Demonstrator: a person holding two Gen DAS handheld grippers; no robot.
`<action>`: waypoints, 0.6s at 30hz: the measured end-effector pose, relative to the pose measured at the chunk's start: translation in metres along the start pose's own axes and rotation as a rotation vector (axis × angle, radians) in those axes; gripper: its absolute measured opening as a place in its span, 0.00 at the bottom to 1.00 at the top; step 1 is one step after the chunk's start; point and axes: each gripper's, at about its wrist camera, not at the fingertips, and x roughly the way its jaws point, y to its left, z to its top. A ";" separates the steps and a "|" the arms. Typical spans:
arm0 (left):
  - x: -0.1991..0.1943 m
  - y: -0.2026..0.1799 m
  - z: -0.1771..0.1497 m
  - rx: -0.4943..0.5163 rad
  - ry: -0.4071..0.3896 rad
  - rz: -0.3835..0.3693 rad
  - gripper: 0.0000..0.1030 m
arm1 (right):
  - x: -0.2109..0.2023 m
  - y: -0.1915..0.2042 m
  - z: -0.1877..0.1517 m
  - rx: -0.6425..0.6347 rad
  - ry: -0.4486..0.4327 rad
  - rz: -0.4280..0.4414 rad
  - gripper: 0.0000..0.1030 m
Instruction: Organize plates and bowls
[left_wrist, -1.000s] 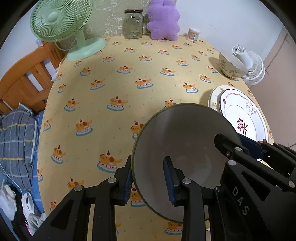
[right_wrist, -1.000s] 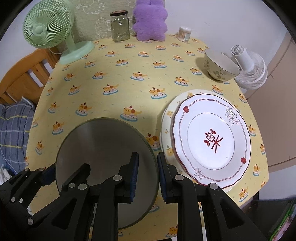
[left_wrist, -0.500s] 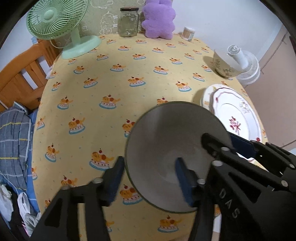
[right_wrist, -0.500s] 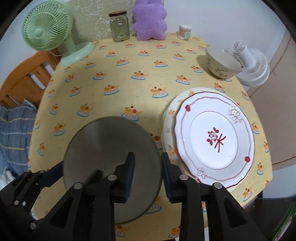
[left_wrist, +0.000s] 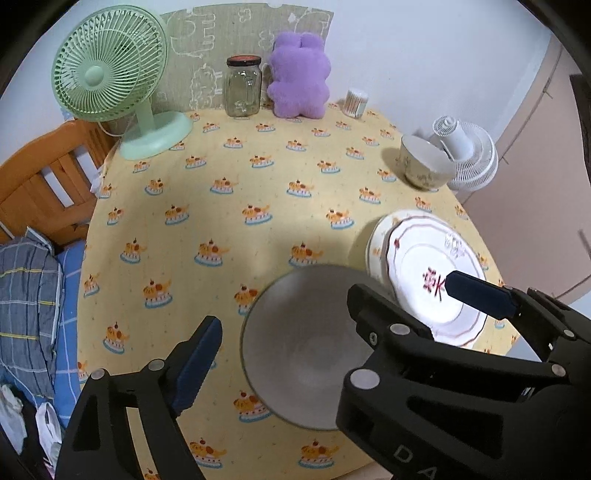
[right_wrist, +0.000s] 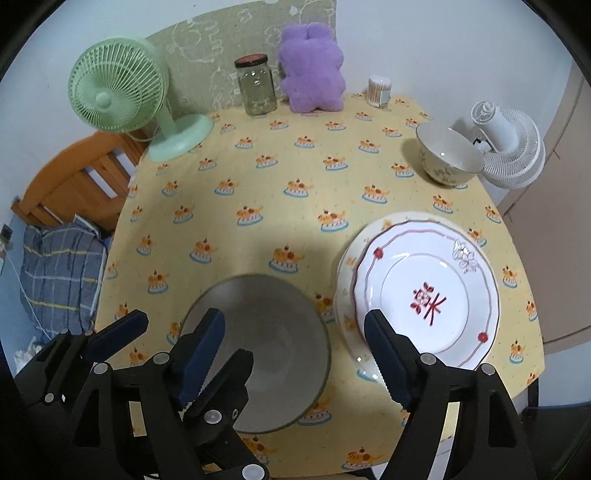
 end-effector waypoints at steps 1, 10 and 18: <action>0.000 -0.003 0.003 -0.001 -0.003 0.004 0.84 | -0.001 -0.002 0.003 0.001 0.000 -0.001 0.78; 0.009 -0.037 0.037 -0.045 -0.041 0.046 0.84 | -0.003 -0.036 0.039 -0.048 -0.028 0.017 0.79; 0.022 -0.079 0.069 -0.097 -0.058 0.097 0.84 | 0.003 -0.083 0.073 -0.088 -0.030 0.046 0.81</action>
